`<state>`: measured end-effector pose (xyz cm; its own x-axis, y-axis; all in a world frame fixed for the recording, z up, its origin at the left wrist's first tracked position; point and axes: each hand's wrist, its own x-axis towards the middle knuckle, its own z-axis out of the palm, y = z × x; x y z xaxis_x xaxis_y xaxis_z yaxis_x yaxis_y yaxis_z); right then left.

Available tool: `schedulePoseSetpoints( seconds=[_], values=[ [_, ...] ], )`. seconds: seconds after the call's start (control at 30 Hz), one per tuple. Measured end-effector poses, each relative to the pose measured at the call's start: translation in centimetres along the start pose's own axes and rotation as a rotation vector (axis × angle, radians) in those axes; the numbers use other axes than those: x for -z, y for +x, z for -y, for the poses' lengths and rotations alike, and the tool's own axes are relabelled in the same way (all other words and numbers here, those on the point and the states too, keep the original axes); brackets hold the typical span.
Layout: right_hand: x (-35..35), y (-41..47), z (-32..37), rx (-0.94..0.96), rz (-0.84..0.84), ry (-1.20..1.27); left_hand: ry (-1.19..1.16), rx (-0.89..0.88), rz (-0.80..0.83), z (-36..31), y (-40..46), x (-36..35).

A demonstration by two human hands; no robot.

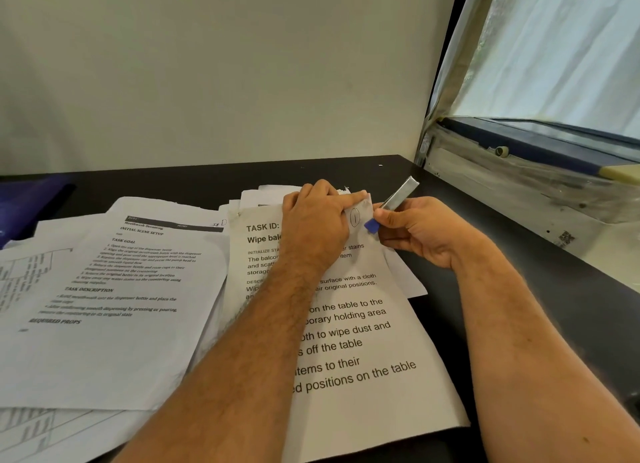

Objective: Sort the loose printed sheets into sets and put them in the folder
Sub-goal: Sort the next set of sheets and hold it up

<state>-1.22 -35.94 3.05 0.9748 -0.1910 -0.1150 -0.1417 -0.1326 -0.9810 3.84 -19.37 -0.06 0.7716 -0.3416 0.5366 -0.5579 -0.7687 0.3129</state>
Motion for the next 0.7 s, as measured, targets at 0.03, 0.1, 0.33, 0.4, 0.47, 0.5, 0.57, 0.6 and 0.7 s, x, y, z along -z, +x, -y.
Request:
schedulePoseSetpoints(
  seconds=[0.03, 0.1, 0.33, 0.4, 0.47, 0.5, 0.57, 0.6, 0.7],
  values=[
    [0.1, -0.1, 0.0, -0.008, -0.001, -0.023, 0.002, 0.006, 0.006, 0.0, 0.0, 0.0],
    [0.2, -0.3, -0.1, -0.019, 0.009, -0.025, 0.012, 0.011, 0.019, 0.1, 0.0, 0.0],
    [-0.8, 0.1, -0.2, 0.027, -0.055, 0.073, 0.001, 0.000, 0.055, -0.2, 0.0, 0.1],
    [-1.2, 0.5, -0.3, 0.052, -0.095, 0.104, 0.002, 0.005, 0.058, -0.2, 0.0, 0.1],
    [-1.5, 0.7, -0.3, 0.070, -0.126, 0.115, 0.002, 0.006, 0.050, -0.3, 0.0, 0.1],
    [-1.6, 0.8, -0.2, 0.076, -0.143, 0.119, 0.004, 0.006, 0.050, -0.3, 0.0, 0.1],
    [-1.9, 1.0, -0.2, 0.089, -0.170, 0.131, 0.003, 0.008, 0.054, -0.3, 0.1, 0.1],
    [-2.0, 1.1, -0.1, 0.094, -0.182, 0.137, -0.001, 0.011, 0.058, -0.3, 0.1, 0.1],
    [-2.3, 1.4, 0.0, 0.093, -0.219, 0.133, -0.023, 0.024, 0.046, -0.3, 0.0, 0.1]
  ],
)
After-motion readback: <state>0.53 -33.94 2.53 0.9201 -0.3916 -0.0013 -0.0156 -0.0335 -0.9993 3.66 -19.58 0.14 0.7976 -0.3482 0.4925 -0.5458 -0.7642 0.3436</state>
